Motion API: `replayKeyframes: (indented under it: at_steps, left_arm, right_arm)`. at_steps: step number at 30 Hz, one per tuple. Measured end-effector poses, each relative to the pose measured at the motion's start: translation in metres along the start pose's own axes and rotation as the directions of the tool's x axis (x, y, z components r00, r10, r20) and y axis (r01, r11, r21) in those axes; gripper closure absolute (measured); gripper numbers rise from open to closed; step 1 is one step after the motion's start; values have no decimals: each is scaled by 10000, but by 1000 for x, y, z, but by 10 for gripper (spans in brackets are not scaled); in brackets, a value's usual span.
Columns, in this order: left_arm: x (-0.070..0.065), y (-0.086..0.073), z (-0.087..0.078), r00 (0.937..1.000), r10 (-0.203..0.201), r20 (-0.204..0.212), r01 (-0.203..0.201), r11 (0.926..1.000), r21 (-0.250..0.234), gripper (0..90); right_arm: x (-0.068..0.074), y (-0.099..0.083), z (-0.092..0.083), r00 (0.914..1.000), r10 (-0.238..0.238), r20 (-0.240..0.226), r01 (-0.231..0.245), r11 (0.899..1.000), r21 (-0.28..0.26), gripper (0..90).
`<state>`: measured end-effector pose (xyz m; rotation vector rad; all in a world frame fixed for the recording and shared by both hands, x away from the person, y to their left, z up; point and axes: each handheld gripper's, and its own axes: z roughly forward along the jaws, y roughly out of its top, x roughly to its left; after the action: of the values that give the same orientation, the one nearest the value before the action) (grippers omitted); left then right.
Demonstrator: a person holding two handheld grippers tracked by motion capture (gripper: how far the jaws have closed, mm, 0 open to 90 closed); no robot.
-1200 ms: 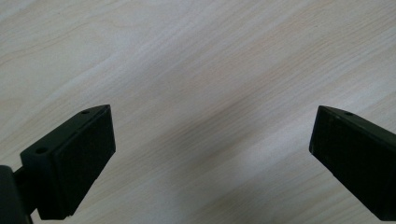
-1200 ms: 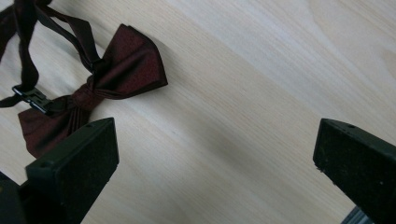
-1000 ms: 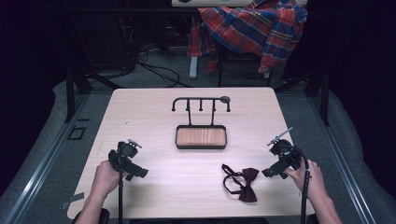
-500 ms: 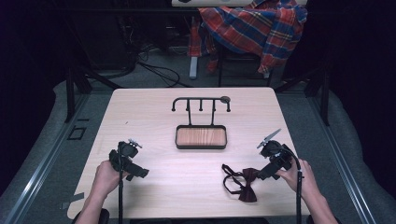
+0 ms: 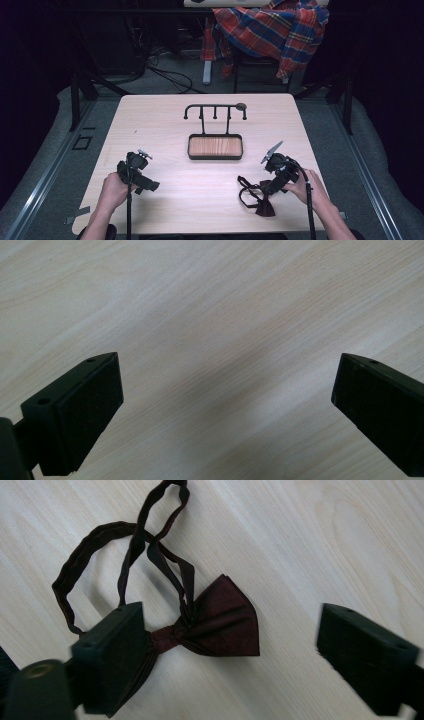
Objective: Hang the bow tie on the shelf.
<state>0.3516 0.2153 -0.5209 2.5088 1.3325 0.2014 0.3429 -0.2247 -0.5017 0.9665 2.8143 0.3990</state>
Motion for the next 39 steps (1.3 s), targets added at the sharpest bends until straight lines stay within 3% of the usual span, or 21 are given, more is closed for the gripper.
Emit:
replayKeyframes:
  at_steps: [10,16,19,28,31,39]
  left_arm:
    - [0,0,0,10000,-6,-30,6,10000,6,2]
    - [-1,0,0,10000,53,-14,-53,10000,76,2]
    - [-1,0,0,10000,40,-27,-40,9999,111,2]
    - [-1,-1,0,10000,54,-44,-54,9999,110,2]
    - [-1,0,0,10000,60,-43,-59,9999,111,3]
    - [-1,-1,0,10000,40,-50,-39,9999,112,3]
  right_arm:
    - [14,23,17,9966,-779,-279,791,9958,451,454]
    - [21,34,31,9891,-1416,-392,1456,9807,1305,538]
    - [22,37,36,9879,-1505,-365,1545,9732,1701,568]
    - [22,36,39,9924,-1222,-120,1223,9754,1835,865]
    - [21,36,40,9939,-1094,112,1050,9749,1964,879]
    - [12,33,39,9972,-76,745,-75,9797,2005,882]
